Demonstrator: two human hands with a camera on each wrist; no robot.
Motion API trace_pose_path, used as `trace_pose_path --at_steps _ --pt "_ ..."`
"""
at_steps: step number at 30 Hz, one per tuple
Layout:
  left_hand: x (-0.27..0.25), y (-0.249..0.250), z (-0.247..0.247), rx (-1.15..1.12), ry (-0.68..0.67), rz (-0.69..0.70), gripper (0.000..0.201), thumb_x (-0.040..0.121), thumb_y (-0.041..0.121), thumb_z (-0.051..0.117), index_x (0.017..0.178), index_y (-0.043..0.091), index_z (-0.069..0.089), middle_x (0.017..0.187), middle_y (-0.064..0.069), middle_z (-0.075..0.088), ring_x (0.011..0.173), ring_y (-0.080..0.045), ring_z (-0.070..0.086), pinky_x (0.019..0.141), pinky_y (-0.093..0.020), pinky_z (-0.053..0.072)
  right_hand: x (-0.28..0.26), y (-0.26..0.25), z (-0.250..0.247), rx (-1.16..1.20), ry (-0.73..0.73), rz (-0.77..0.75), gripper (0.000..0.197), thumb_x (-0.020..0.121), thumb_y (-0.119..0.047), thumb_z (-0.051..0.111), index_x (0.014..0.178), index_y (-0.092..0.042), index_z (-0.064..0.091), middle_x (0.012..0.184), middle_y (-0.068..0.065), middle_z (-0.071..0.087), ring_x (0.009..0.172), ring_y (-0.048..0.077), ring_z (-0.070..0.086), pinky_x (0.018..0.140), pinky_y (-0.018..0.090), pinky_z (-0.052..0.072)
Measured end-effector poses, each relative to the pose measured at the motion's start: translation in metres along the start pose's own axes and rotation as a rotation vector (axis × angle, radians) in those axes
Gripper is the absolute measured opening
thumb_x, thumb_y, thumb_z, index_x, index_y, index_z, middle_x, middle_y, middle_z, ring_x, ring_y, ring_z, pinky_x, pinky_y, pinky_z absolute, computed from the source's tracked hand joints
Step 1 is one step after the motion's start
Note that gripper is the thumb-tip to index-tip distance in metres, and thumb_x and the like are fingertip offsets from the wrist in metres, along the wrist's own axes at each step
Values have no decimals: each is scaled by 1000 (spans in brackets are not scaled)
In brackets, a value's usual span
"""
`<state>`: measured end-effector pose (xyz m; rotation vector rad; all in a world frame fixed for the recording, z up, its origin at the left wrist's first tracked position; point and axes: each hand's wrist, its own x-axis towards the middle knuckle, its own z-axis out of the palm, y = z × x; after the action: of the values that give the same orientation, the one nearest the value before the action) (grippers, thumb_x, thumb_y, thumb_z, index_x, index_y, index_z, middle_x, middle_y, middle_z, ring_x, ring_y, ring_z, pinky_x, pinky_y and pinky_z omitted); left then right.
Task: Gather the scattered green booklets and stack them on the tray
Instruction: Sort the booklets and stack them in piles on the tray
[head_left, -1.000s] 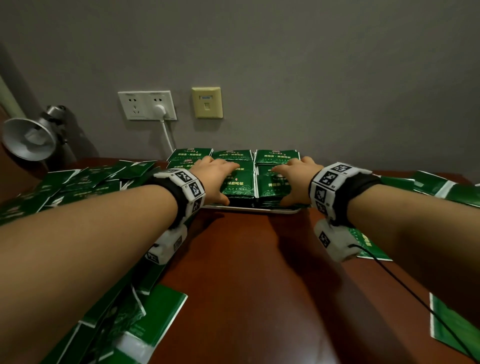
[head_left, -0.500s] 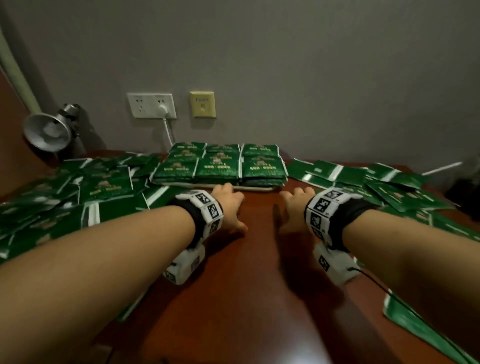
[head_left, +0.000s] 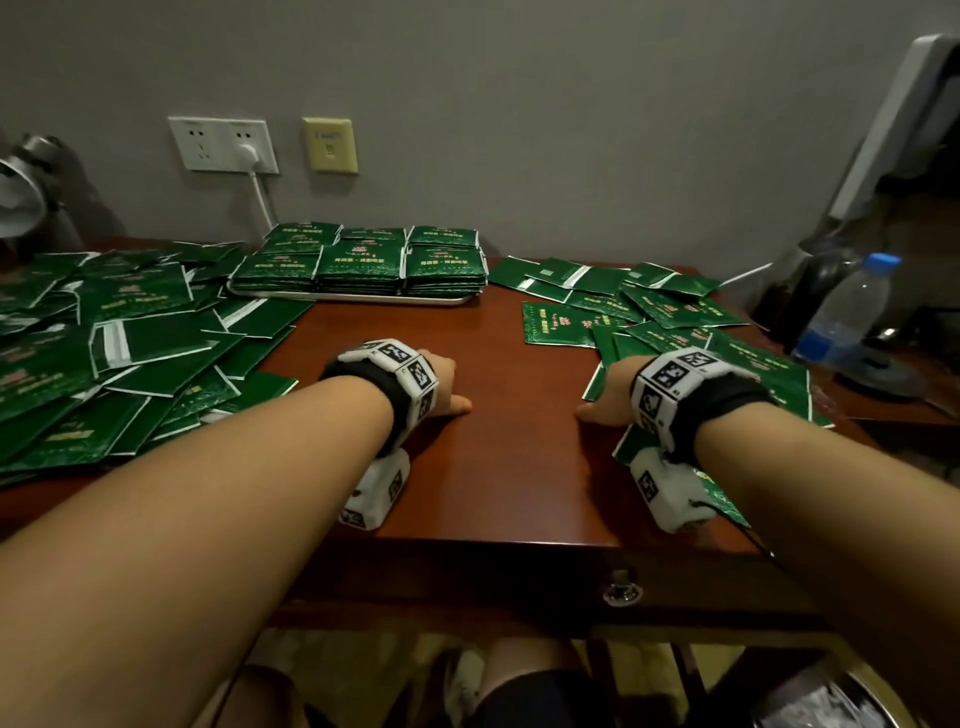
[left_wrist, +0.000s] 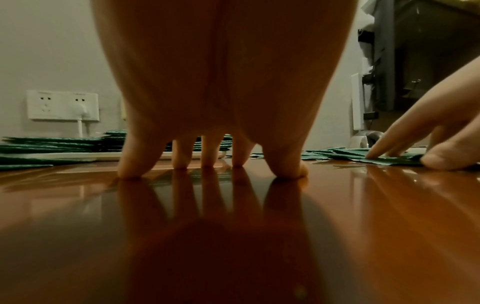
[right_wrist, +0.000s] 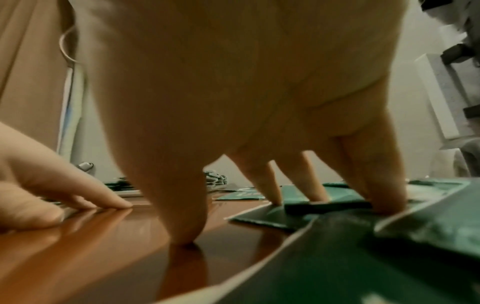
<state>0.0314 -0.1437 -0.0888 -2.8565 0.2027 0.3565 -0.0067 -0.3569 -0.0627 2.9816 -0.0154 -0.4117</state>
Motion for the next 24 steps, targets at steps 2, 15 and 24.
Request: trace_pose_path --at_steps 2,15,24 --pt "1 -1 2 -20 1 -11 72 96 56 45 149 10 30 146 -17 41 131 -34 44 103 -40 39 -3 -3 -2 -96 35 -34 50 89 -54 54 111 -10 66 99 7 64 94 25 59 82 30 46" --pt "12 -9 13 -226 77 -50 110 71 68 58 154 29 -3 143 -22 44 123 -43 50 100 -50 44 -11 -83 -6 -26 140 -535 38 88 -47 57 117 -23 62 111 1 66 101 25 62 83 31 51" --pt "2 -13 5 -157 46 93 58 82 51 56 134 29 45 131 -3 59 114 -28 59 97 -41 48 -2 -87 -3 54 98 -571 31 91 -26 55 122 -25 58 114 1 65 101 25 62 87 36 52"
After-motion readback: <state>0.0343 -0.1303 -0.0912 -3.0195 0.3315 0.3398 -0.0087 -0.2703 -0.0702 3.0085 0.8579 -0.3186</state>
